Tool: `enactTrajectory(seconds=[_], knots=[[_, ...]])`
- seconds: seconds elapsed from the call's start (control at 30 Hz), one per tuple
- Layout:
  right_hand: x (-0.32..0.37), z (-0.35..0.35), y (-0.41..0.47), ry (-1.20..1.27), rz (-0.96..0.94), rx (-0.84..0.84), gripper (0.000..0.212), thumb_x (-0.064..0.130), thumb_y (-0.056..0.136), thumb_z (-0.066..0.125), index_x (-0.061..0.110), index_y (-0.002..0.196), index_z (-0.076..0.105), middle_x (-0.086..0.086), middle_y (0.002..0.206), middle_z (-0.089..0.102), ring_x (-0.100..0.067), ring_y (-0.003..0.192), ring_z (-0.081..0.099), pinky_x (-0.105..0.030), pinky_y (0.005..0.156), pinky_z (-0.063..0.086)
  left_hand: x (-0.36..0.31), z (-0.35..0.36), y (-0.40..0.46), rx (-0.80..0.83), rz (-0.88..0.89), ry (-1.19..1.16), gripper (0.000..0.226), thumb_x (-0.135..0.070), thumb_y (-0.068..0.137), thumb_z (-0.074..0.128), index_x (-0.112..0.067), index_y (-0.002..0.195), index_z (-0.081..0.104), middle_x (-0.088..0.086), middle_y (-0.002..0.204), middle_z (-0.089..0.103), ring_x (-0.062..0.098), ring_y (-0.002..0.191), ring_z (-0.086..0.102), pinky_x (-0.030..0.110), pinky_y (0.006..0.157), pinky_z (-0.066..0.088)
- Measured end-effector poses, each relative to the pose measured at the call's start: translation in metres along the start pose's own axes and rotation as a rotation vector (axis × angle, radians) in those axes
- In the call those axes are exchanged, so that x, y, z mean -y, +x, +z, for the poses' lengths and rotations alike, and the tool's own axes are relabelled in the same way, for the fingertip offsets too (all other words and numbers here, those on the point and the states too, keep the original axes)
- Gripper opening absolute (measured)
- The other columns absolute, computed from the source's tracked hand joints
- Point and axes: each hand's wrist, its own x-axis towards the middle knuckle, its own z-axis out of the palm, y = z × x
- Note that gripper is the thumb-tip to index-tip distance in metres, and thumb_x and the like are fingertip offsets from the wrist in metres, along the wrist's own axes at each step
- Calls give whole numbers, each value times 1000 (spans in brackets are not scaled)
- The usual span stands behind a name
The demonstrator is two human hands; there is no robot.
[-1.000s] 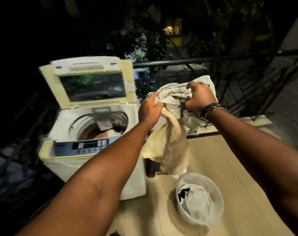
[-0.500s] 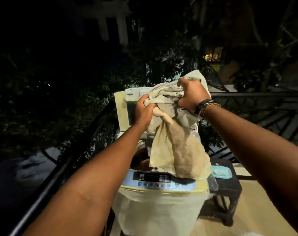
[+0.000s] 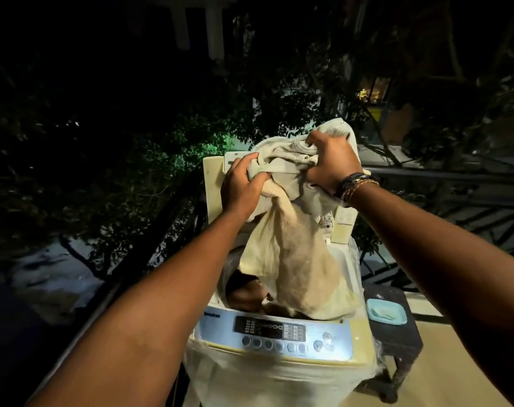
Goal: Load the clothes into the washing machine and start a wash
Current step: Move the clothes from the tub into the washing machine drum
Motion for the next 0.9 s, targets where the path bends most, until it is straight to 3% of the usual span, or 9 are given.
enactTrajectory(seconds=[0.2,0.33,0.4,0.53,0.7,0.9], knots=[[-6,-4,28,75,-36,-136,52,8,64,68,20,115,63,-3,94,65,-23,85,58,-29,70,51,-2,0,29,68,197,83,65,-51,67,74,-29,126,57,-2,119,45,15,111,51,37,97,47],[-3,-7,43,179,-29,-209,51,8,64,63,20,113,62,5,76,54,-14,62,46,-21,55,35,-3,7,32,73,252,169,60,-49,70,78,-29,121,53,-4,120,43,12,108,49,36,92,49],[-2,-6,44,185,-60,-196,51,8,62,61,21,112,61,5,73,54,-13,61,44,-22,54,34,3,12,29,49,245,194,51,-45,75,76,-23,116,54,-2,118,45,16,105,51,40,89,51],[-7,4,37,149,-112,-171,48,7,62,62,19,108,61,2,77,57,-18,72,51,-27,59,40,18,20,21,7,190,175,38,-28,84,73,-14,113,54,3,119,48,20,104,54,41,87,52],[-18,15,28,160,-95,-140,53,9,62,63,19,114,61,-3,96,67,-21,84,61,-31,67,53,25,28,10,-11,178,195,32,-9,82,69,-12,110,54,3,118,48,20,102,53,41,86,52],[-26,32,16,195,-47,-79,59,5,62,67,19,119,60,-3,99,66,-21,79,60,-28,58,51,42,34,-3,-26,183,232,35,-5,76,63,-15,108,51,1,114,47,25,99,52,46,79,52]])
